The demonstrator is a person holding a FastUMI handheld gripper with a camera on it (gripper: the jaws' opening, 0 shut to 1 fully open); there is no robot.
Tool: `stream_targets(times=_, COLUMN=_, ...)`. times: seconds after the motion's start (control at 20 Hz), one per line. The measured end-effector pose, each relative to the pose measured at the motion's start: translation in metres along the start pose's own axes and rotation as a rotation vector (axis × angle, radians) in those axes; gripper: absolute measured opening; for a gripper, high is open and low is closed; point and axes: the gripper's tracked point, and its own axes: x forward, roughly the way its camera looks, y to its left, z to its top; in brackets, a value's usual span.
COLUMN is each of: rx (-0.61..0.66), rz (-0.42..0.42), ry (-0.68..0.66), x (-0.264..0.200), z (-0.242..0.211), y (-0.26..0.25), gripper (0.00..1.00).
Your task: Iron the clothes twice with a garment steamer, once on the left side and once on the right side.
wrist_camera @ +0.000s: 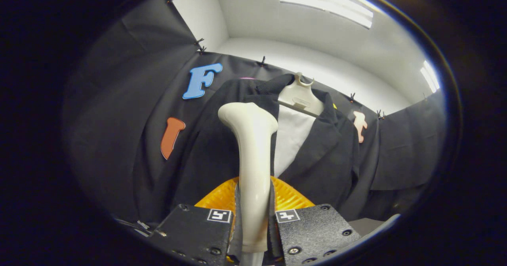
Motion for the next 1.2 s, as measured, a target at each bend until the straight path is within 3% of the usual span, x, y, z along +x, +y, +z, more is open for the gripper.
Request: stream_targets(times=1.2, rx=-0.037, rz=0.082, ry=0.244, x=-0.078, z=-0.115, y=0.035, gripper=0.27)
